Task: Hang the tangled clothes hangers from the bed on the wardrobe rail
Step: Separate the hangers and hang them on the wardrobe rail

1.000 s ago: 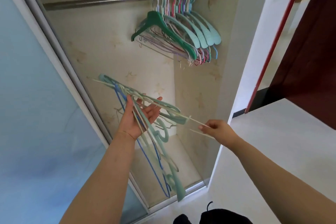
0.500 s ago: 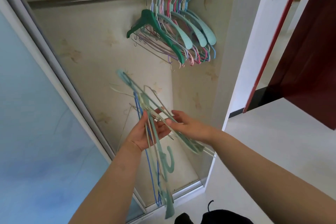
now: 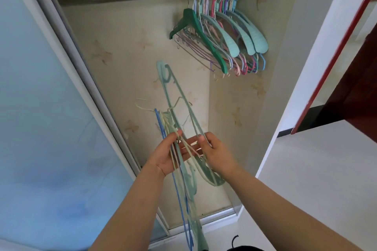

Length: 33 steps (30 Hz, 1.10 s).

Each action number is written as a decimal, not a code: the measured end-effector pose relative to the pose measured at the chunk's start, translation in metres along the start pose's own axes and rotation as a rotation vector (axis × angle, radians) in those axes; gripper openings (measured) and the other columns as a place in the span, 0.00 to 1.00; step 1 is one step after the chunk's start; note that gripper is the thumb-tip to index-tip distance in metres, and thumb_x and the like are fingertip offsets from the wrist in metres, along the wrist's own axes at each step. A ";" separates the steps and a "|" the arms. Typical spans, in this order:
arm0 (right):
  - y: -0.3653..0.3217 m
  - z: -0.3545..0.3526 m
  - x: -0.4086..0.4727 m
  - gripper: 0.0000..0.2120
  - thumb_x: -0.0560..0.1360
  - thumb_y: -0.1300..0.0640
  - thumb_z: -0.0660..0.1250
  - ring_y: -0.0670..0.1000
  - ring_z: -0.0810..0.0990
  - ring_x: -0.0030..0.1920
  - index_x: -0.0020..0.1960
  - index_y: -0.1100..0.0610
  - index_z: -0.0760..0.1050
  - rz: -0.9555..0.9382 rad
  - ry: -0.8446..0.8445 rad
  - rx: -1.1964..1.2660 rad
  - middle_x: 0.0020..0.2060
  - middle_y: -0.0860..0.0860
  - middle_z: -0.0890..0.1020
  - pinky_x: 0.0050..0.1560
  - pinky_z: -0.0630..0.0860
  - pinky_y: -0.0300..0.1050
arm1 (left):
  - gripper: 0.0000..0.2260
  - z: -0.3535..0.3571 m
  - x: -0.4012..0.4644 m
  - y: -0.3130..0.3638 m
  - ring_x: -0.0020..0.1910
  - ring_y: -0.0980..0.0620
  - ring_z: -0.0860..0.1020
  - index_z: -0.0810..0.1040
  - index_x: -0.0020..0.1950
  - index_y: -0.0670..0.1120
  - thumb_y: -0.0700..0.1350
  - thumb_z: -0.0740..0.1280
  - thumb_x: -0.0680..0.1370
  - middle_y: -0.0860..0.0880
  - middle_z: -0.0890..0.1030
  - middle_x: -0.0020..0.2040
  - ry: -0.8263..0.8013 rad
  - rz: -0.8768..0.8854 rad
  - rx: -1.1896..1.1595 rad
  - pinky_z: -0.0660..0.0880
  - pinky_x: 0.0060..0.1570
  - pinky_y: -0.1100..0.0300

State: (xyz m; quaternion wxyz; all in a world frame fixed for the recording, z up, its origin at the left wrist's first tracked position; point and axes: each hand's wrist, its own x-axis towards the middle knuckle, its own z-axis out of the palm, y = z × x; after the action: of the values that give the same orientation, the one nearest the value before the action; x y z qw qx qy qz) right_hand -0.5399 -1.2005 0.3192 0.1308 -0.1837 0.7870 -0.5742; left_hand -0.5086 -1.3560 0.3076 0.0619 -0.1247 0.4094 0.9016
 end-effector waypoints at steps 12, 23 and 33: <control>0.011 -0.011 0.021 0.14 0.83 0.50 0.50 0.53 0.80 0.32 0.52 0.58 0.69 0.207 0.148 0.213 0.34 0.55 0.81 0.32 0.79 0.45 | 0.12 -0.015 -0.016 -0.002 0.60 0.33 0.77 0.77 0.38 0.46 0.40 0.79 0.63 0.32 0.75 0.64 -0.217 0.006 -0.005 0.77 0.57 0.43; 0.034 -0.003 0.031 0.15 0.83 0.50 0.49 0.53 0.77 0.32 0.57 0.58 0.69 0.228 0.206 0.021 0.35 0.50 0.71 0.32 0.73 0.45 | 0.09 -0.032 -0.014 -0.013 0.31 0.48 0.80 0.80 0.38 0.45 0.35 0.62 0.71 0.44 0.81 0.38 0.160 0.134 -0.253 0.81 0.37 0.55; 0.055 -0.005 0.021 0.09 0.82 0.53 0.57 0.55 0.81 0.52 0.51 0.54 0.74 0.353 0.316 0.912 0.51 0.52 0.80 0.51 0.77 0.46 | 0.08 -0.039 -0.015 -0.014 0.29 0.52 0.76 0.74 0.40 0.47 0.41 0.62 0.78 0.49 0.76 0.32 0.230 0.106 -0.288 0.79 0.38 0.58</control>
State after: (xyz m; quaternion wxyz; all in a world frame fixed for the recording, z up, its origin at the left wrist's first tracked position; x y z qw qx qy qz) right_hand -0.5679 -1.1906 0.2680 0.1722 0.1168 0.4858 -0.8489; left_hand -0.4842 -1.3767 0.2767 -0.0515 -0.2129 0.2866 0.9327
